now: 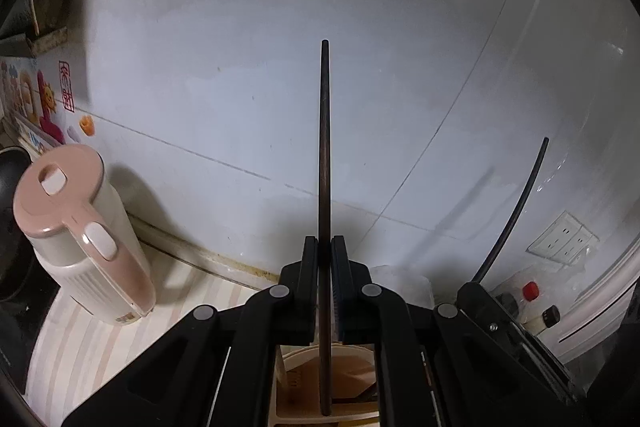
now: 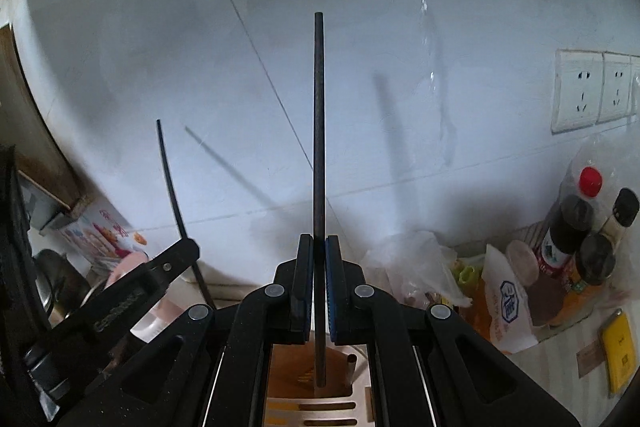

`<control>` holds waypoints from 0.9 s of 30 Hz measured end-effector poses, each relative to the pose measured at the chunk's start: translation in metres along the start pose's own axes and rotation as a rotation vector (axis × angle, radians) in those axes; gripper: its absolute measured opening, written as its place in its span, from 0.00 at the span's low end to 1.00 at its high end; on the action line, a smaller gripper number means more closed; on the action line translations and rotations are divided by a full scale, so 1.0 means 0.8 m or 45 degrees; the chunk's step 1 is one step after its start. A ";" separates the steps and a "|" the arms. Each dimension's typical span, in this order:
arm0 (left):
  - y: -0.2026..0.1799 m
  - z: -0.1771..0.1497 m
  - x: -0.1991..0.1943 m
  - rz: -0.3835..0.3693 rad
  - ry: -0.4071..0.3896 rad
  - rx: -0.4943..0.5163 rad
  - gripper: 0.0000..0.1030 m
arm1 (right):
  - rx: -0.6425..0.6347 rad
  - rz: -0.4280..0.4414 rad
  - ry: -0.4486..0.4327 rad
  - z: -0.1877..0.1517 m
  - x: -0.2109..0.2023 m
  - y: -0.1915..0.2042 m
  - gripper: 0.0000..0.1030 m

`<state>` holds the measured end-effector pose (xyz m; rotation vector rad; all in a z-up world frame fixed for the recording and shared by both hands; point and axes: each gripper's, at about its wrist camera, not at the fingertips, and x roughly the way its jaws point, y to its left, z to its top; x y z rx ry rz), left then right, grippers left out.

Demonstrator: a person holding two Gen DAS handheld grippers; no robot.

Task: Organize utensils
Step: 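Carry both black chopsticks over the beige holder and open the tools, then move both open tools back to the chopstick row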

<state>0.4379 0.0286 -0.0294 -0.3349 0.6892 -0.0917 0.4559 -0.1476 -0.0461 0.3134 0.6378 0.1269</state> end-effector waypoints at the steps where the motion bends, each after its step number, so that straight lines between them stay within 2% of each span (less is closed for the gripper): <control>1: -0.001 -0.003 0.003 0.005 0.009 0.008 0.04 | -0.009 0.005 0.001 -0.004 0.003 0.000 0.06; 7: -0.007 -0.022 0.002 0.024 0.021 0.083 0.04 | -0.059 -0.003 0.025 -0.021 0.007 -0.001 0.06; 16: -0.001 -0.026 -0.008 0.009 0.040 0.108 0.04 | -0.076 -0.004 0.047 -0.029 -0.005 -0.003 0.06; 21: -0.010 -0.029 -0.024 0.021 0.096 0.182 0.06 | -0.100 0.014 0.153 -0.030 0.000 -0.001 0.06; 24: -0.015 -0.018 -0.054 0.029 0.086 0.203 0.10 | -0.084 0.035 0.188 -0.027 -0.008 -0.005 0.07; 25: -0.016 -0.015 -0.066 0.034 0.068 0.207 0.13 | -0.074 0.039 0.190 -0.025 -0.013 -0.007 0.15; 26: -0.017 -0.013 -0.076 0.042 0.057 0.209 0.25 | -0.057 0.045 0.190 -0.021 -0.020 -0.011 0.23; 27: -0.016 -0.009 -0.093 0.065 0.046 0.207 0.35 | -0.039 0.053 0.183 -0.018 -0.029 -0.014 0.36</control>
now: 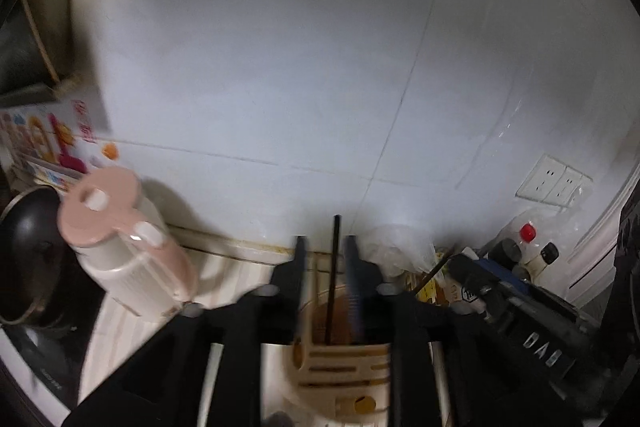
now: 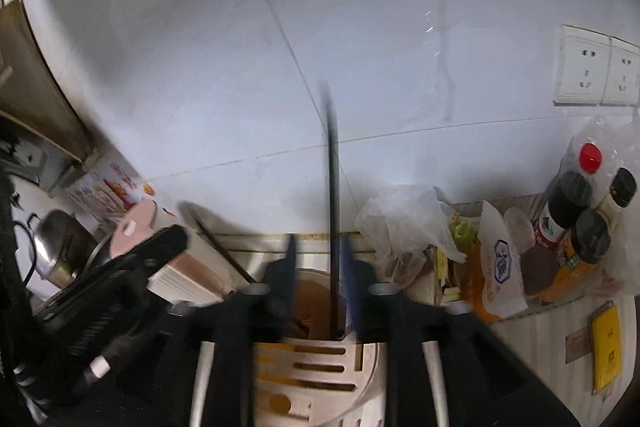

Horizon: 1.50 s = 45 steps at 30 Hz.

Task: Organize utensils
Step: 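Move both open tools back to the chopstick row, then grasp a light wooden chopstick with each tool from the row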

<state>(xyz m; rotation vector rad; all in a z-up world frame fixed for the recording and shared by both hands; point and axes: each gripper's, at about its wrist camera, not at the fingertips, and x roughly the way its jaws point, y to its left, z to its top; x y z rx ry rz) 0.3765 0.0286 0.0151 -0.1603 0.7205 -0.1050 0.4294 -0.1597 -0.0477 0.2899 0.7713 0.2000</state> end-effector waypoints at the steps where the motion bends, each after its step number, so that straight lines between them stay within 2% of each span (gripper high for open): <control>1: 0.002 0.001 -0.011 0.020 -0.010 -0.007 0.66 | 0.017 0.005 -0.009 0.002 -0.011 -0.003 0.42; 2: 0.005 0.001 -0.023 0.043 -0.022 -0.018 0.84 | 0.029 0.006 -0.013 0.004 -0.021 -0.005 0.45; 3: 0.011 0.000 -0.038 0.065 -0.036 -0.032 0.88 | 0.044 0.006 -0.015 0.004 -0.031 -0.008 0.46; 6: 0.025 -0.014 -0.063 0.087 -0.040 -0.067 0.89 | 0.074 -0.043 -0.035 -0.002 -0.070 -0.018 0.56; 8: 0.032 -0.029 -0.067 0.106 -0.002 -0.086 1.00 | 0.090 -0.092 -0.038 -0.012 -0.091 -0.026 0.60; 9: 0.035 -0.041 -0.068 0.120 0.021 -0.089 1.00 | 0.093 -0.123 -0.031 -0.018 -0.099 -0.030 0.62; 11: 0.040 -0.061 -0.066 0.147 0.057 -0.078 1.00 | 0.103 -0.145 -0.022 -0.035 -0.113 -0.041 0.72; 15: 0.042 -0.118 -0.043 0.197 0.199 -0.035 1.00 | 0.128 -0.207 0.022 -0.075 -0.121 -0.062 0.80; 21: 0.029 -0.205 0.016 0.266 0.431 0.068 1.00 | 0.203 -0.294 0.200 -0.149 -0.094 -0.112 0.81; 22: 0.027 -0.216 0.024 0.264 0.461 0.079 1.00 | 0.216 -0.312 0.246 -0.164 -0.085 -0.122 0.79; 24: 0.019 -0.247 0.044 0.263 0.547 0.102 1.00 | 0.240 -0.320 0.318 -0.187 -0.071 -0.134 0.62; 25: 0.014 -0.267 0.057 0.257 0.601 0.113 1.00 | 0.250 -0.325 0.375 -0.202 -0.060 -0.142 0.46; 26: 0.010 -0.281 0.067 0.249 0.642 0.116 1.00 | 0.259 -0.333 0.414 -0.213 -0.052 -0.147 0.36; 27: 0.006 -0.294 0.075 0.236 0.678 0.117 0.99 | 0.273 -0.333 0.451 -0.227 -0.044 -0.154 0.34; 28: 0.003 -0.305 0.084 0.219 0.712 0.118 0.97 | 0.280 -0.341 0.483 -0.238 -0.037 -0.160 0.27; 30: -0.004 -0.330 0.105 0.166 0.803 0.113 0.85 | 0.281 -0.360 0.535 -0.256 -0.026 -0.167 0.24; 31: -0.008 -0.340 0.113 0.153 0.835 0.113 0.72 | 0.286 -0.362 0.557 -0.266 -0.022 -0.170 0.23; 32: -0.011 -0.349 0.120 0.142 0.867 0.111 0.63 | 0.290 -0.366 0.584 -0.276 -0.017 -0.173 0.23; 33: -0.015 -0.359 0.129 0.126 0.902 0.111 0.59 | 0.290 -0.368 0.602 -0.283 -0.013 -0.175 0.23; 35: -0.023 -0.370 0.139 0.118 0.924 0.129 0.39 | 0.290 -0.372 0.630 -0.294 -0.008 -0.178 0.23; 37: -0.034 -0.374 0.143 0.144 0.900 0.183 0.29 | 0.287 -0.373 0.654 -0.300 -0.003 -0.179 0.23; 39: -0.042 -0.375 0.144 0.140 0.873 0.226 0.11 | 0.291 -0.357 0.676 -0.305 0.003 -0.178 0.23; 40: -0.042 -0.375 0.144 0.147 0.875 0.226 0.05 | 0.288 -0.349 0.694 -0.310 0.007 -0.176 0.23; 45: -0.008 -0.371 0.140 0.256 0.873 0.221 0.05 | 0.268 -0.283 0.791 -0.326 0.035 -0.156 0.23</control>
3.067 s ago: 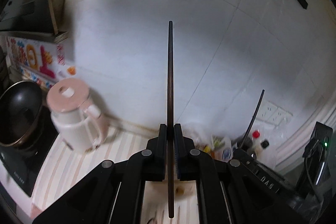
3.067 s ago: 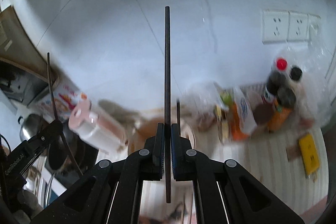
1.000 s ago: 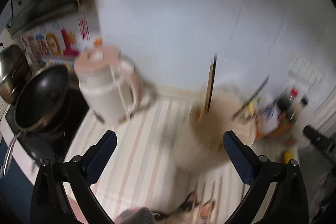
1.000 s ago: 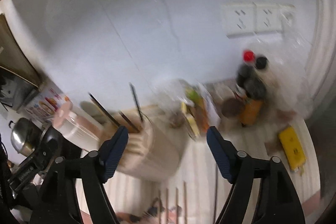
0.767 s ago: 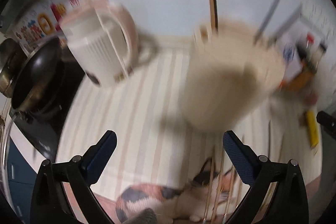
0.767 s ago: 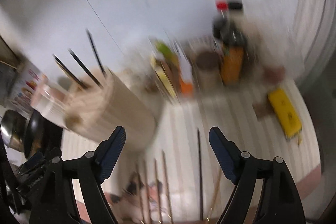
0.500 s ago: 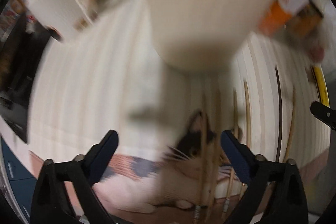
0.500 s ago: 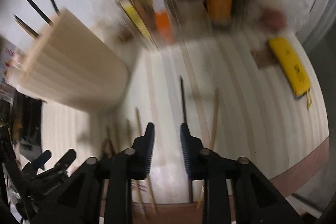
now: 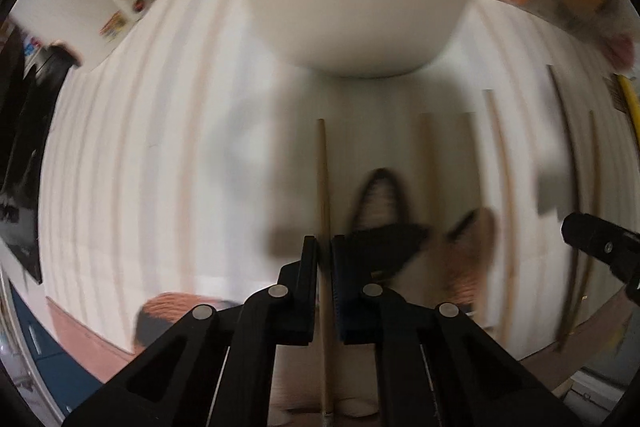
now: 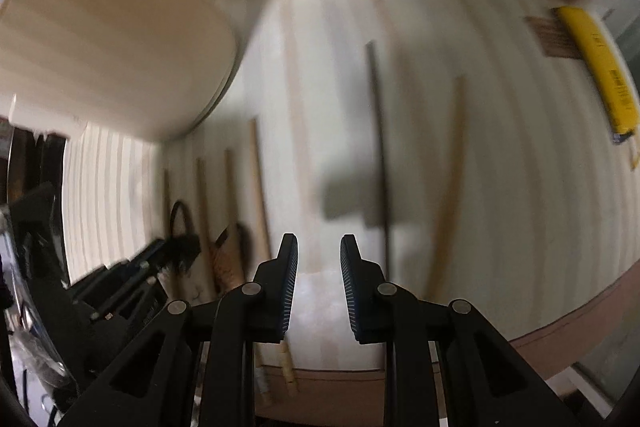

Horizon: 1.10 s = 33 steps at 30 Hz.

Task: Organize utensils
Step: 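Grasp a light wooden chopstick with each tool from the row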

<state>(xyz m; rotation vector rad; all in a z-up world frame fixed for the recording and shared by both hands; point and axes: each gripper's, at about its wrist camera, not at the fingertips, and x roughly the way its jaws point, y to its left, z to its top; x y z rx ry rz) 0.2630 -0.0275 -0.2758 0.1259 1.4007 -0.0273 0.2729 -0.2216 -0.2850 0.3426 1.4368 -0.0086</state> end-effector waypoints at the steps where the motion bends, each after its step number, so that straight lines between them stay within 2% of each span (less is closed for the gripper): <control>1: 0.009 -0.002 0.001 0.012 0.007 -0.014 0.05 | -0.016 0.009 0.021 -0.002 0.008 0.008 0.23; 4: 0.032 -0.011 0.003 0.031 0.028 -0.063 0.05 | -0.073 0.007 0.073 -0.009 0.029 0.033 0.23; 7: 0.041 -0.019 0.002 0.031 0.034 -0.091 0.05 | -0.144 -0.064 0.115 -0.016 0.046 0.051 0.23; 9: 0.045 -0.022 0.004 0.026 0.038 -0.101 0.05 | -0.206 -0.141 0.104 -0.023 0.048 0.063 0.17; 10: 0.045 -0.024 0.004 0.022 0.041 -0.105 0.05 | -0.221 -0.172 0.110 -0.028 0.049 0.064 0.06; 14: 0.052 -0.039 0.009 0.000 0.053 -0.108 0.05 | -0.209 -0.227 0.147 -0.048 0.044 0.051 0.07; 19: 0.058 -0.042 0.007 -0.028 0.057 -0.104 0.05 | -0.179 -0.241 0.174 -0.066 0.039 0.033 0.07; 22: 0.064 -0.043 0.006 -0.045 0.095 -0.085 0.05 | -0.150 -0.237 0.182 -0.069 0.037 0.029 0.07; 24: 0.067 -0.042 0.008 -0.071 0.129 -0.083 0.05 | -0.146 -0.242 0.189 -0.066 0.038 0.026 0.07; 28: 0.074 -0.054 0.017 -0.069 0.121 -0.075 0.05 | -0.133 -0.242 0.208 -0.063 0.037 0.023 0.07; 29: 0.068 -0.050 0.012 -0.069 0.123 -0.079 0.05 | -0.130 -0.244 0.214 -0.040 0.042 0.019 0.07; 33: 0.064 -0.046 0.010 -0.068 0.125 -0.079 0.05 | -0.132 -0.253 0.228 -0.030 0.043 0.024 0.07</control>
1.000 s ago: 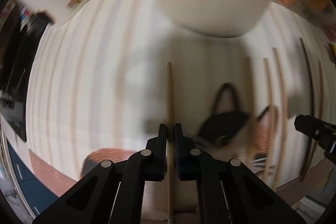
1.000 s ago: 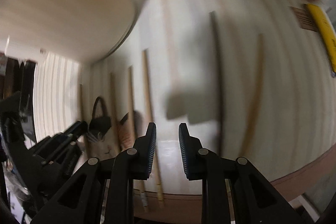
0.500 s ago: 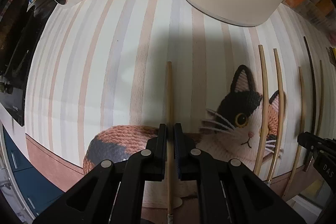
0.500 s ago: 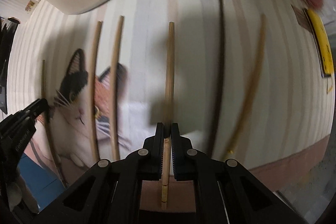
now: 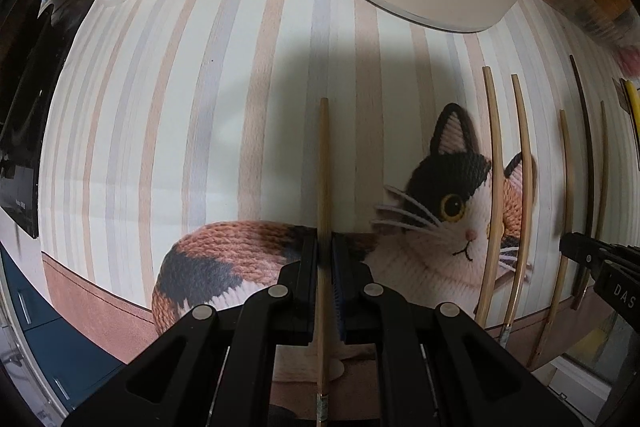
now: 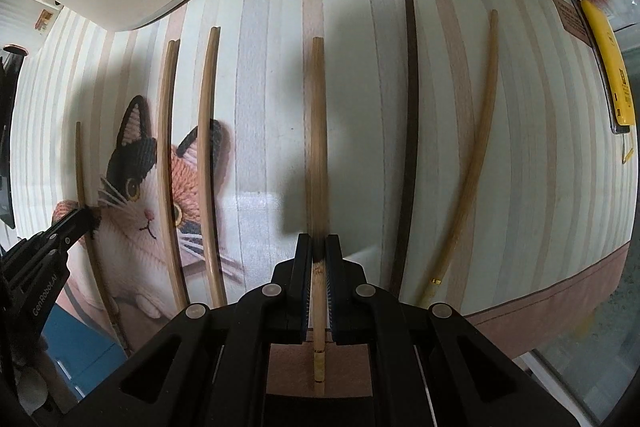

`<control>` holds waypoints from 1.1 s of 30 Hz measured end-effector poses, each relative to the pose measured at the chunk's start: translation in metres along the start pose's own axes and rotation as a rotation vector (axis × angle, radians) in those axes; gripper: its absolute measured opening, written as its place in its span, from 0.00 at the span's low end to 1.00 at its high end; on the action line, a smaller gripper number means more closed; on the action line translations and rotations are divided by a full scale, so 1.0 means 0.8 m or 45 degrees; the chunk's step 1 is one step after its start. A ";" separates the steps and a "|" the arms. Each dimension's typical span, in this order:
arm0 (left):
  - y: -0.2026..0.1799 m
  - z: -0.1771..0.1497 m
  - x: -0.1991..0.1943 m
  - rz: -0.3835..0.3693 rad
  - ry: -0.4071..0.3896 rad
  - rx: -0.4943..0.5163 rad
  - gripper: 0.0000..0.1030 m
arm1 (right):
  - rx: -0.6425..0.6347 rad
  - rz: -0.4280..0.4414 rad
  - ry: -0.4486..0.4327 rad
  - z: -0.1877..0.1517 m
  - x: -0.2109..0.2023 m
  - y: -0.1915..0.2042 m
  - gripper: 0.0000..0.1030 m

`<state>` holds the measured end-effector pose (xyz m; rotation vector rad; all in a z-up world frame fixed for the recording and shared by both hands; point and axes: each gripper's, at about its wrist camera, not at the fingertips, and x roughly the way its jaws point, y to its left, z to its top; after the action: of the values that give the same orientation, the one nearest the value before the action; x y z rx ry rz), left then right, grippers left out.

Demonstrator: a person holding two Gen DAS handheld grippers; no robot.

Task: Organize utensils
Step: 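Grasp a light wooden chopstick with each tool from the row, then lift both wooden chopsticks and carry them above the beige holder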

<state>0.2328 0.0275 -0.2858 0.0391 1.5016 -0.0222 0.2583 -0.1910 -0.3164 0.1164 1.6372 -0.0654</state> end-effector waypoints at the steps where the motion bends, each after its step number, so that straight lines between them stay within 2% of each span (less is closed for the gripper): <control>1: 0.001 0.001 -0.001 0.000 0.000 0.000 0.05 | -0.001 -0.001 0.002 0.002 0.001 0.002 0.07; 28: 0.001 0.002 -0.002 0.000 0.002 -0.021 0.05 | -0.007 -0.004 0.010 0.007 0.004 0.008 0.07; 33: 0.011 0.000 -0.026 0.009 -0.085 -0.066 0.05 | 0.043 0.053 -0.042 0.000 0.001 -0.001 0.07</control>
<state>0.2314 0.0361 -0.2651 0.0019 1.4344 0.0206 0.2584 -0.1919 -0.3171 0.1744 1.6002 -0.0631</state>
